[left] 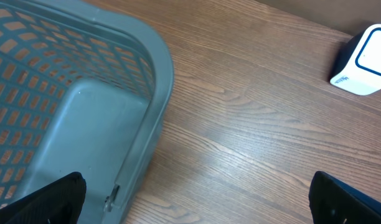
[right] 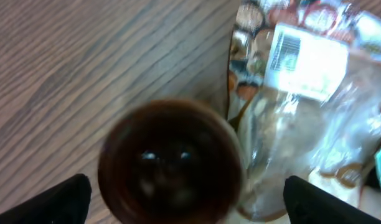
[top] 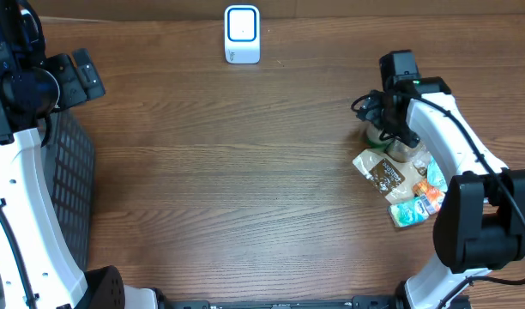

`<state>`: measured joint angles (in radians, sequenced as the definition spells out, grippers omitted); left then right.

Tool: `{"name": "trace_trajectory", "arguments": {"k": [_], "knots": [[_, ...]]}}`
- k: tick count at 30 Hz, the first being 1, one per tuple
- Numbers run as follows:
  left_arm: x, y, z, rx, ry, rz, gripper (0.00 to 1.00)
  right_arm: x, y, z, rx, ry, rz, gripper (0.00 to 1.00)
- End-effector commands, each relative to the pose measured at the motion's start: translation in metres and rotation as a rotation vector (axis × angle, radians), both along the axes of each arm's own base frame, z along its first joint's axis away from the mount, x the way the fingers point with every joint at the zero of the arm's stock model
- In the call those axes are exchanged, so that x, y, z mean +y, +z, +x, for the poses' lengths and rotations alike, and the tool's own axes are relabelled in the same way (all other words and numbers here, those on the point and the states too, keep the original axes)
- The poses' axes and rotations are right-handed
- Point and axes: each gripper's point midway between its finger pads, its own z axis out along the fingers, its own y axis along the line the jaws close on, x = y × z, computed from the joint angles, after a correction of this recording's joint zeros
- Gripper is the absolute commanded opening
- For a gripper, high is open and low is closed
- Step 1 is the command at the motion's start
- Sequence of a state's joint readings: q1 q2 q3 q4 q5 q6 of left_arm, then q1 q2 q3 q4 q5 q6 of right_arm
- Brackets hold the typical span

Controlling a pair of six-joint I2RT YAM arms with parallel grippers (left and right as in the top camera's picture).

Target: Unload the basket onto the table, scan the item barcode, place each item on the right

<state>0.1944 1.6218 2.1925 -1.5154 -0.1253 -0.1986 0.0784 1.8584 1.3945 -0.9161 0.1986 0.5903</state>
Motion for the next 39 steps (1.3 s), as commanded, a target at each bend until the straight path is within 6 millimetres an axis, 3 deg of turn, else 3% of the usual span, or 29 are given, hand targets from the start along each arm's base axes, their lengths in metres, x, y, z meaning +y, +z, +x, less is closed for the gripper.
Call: {"name": "trace_trajectory", "arguments": {"k": [1, 4, 8, 10, 14, 19, 22, 25, 30, 35, 39], "knots": [[0.002, 0.001, 0.0, 0.004, -0.009, 0.018, 1.0, 0.01, 0.02, 0.006, -0.025, 0.007, 0.068, 1.0], [0.002, 0.001, 0.0, 0.003, -0.009, 0.018, 1.0, 0.012, 0.056, 0.009, -0.055, 0.014, 0.07, 1.0], [0.002, 0.001, 0.0, 0.003, -0.009, 0.018, 1.0, 0.024, 0.139, 0.007, -0.15, 0.082, 0.095, 1.0], [0.002, 0.001, 0.0, 0.004, -0.009, 0.018, 1.0, 0.032, 0.196, -0.007, -0.222, 0.116, 0.103, 1.0], [0.002, 0.001, 0.0, 0.003, -0.009, 0.018, 0.99, 0.043, 0.283, -0.05, -0.358, 0.164, 0.125, 1.0], [0.002, 0.001, 0.0, 0.003, -0.009, 0.018, 1.0, 0.043, 0.363, -0.09, -0.589, 0.194, 0.152, 1.0], [0.002, 0.001, 0.0, 0.003, -0.009, 0.018, 0.99, 0.034, 0.384, -0.121, -0.657, 0.196, 0.132, 1.0], [0.002, 0.001, 0.0, 0.003, -0.009, 0.018, 1.0, 0.017, 0.39, -0.153, -0.659, 0.236, 0.021, 1.0], [0.002, 0.001, 0.0, 0.004, -0.009, 0.018, 1.0, 0.001, 0.415, -0.198, -0.782, 0.205, -0.01, 1.0], [0.002, 0.001, 0.0, 0.003, -0.009, 0.018, 0.99, -0.017, 0.439, -0.221, -0.958, 0.121, -0.041, 1.0], [0.002, 0.001, 0.0, 0.003, -0.009, 0.018, 0.99, -0.013, 0.433, -0.215, -1.096, 0.17, -0.059, 1.0]]}}
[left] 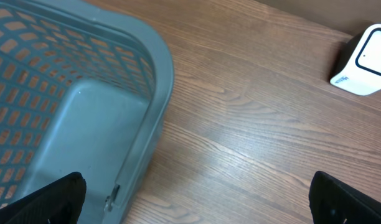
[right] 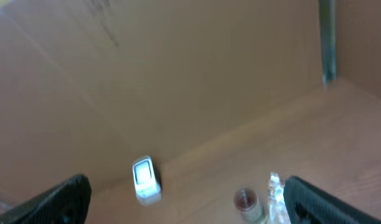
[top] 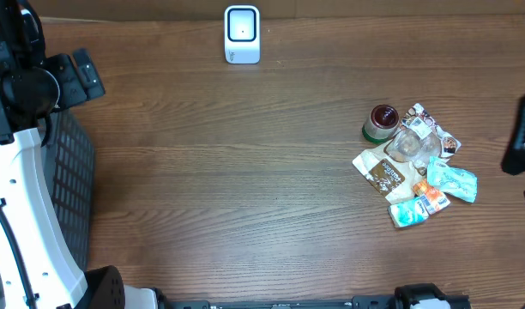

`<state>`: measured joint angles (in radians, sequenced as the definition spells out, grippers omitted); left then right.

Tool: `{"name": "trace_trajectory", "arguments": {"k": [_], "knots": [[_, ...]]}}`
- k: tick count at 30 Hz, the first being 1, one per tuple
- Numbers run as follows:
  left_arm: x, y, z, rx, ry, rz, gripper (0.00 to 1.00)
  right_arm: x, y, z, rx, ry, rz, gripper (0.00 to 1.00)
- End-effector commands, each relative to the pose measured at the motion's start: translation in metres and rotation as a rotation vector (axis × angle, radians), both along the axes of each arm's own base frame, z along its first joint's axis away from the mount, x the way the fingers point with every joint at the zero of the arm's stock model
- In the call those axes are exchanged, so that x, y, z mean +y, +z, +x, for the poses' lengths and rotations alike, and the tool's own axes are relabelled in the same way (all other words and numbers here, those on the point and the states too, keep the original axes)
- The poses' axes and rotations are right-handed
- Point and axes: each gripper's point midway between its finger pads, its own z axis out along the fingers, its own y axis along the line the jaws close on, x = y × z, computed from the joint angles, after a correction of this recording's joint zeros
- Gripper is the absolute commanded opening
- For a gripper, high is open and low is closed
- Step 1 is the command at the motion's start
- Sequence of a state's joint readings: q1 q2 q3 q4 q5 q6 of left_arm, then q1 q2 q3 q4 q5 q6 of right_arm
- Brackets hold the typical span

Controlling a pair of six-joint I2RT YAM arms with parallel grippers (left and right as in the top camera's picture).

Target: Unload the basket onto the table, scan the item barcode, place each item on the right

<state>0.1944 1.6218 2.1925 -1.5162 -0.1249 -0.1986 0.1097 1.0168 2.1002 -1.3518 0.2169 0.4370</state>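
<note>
A heap of items lies at the table's right. It holds a jar with a dark red lid (top: 382, 122), a clear wrapped item (top: 406, 144), a brown snack packet (top: 383, 174) and teal packets (top: 452, 182). The white scanner (top: 242, 34) stands at the far edge; both wrist views show it too, scanner (left: 365, 59) and scanner (right: 145, 178). Only part of my right arm (top: 521, 137) shows, at the right border. My right gripper (right: 190, 208) is open and empty, high up and well back from the jar (right: 246, 202). My left gripper (left: 197, 211) is open and empty beside the basket.
A grey mesh basket (left: 84, 112) stands at the table's left edge, basket (top: 72, 172) under my left arm (top: 74, 77). A brown wall rises behind the table in the blurred right wrist view.
My right gripper was open close above the jar in the heap. It is now raised and drawn back to the right edge, holding nothing. The items lie where they were. The left arm has not moved.
</note>
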Motion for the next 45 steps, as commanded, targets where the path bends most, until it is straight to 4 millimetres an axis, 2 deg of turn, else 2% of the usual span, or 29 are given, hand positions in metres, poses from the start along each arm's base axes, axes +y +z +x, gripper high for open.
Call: {"name": "trace_trajectory", "arguments": {"k": [1, 4, 14, 19, 22, 31, 34, 36, 45], "knots": [[0.002, 0.001, 0.0, 0.003, -0.008, 0.018, 1.0, 0.006, -0.03, 0.007, -0.044, 0.049, -0.062, 1.0], [0.002, 0.001, 0.0, 0.003, -0.008, 0.018, 1.0, 0.011, -0.057, 0.016, -0.127, 0.075, -0.079, 1.0], [0.002, 0.001, 0.0, 0.003, -0.008, 0.018, 1.0, 0.017, -0.174, 0.046, -0.347, 0.08, -0.06, 1.0], [0.002, 0.001, 0.0, 0.003, -0.008, 0.018, 1.0, 0.016, -0.226, 0.053, -0.423, 0.073, -0.057, 1.0], [0.002, 0.001, 0.0, 0.003, -0.008, 0.018, 1.0, 0.016, -0.247, 0.052, -0.45, 0.072, -0.055, 1.0], [0.002, 0.001, 0.0, 0.003, -0.008, 0.018, 1.0, 0.015, -0.31, 0.059, -0.394, 0.06, -0.054, 1.0], [0.002, 0.001, 0.0, 0.003, -0.008, 0.018, 1.0, 0.017, -0.332, 0.063, -0.305, 0.076, -0.058, 1.0], [0.002, 0.001, 0.0, 0.003, -0.008, 0.018, 1.0, 0.019, -0.356, 0.064, -0.204, 0.09, -0.062, 1.0], [0.002, 0.001, 0.0, 0.003, -0.008, 0.018, 0.99, 0.024, -0.36, 0.064, -0.192, 0.121, -0.059, 1.0]]}}
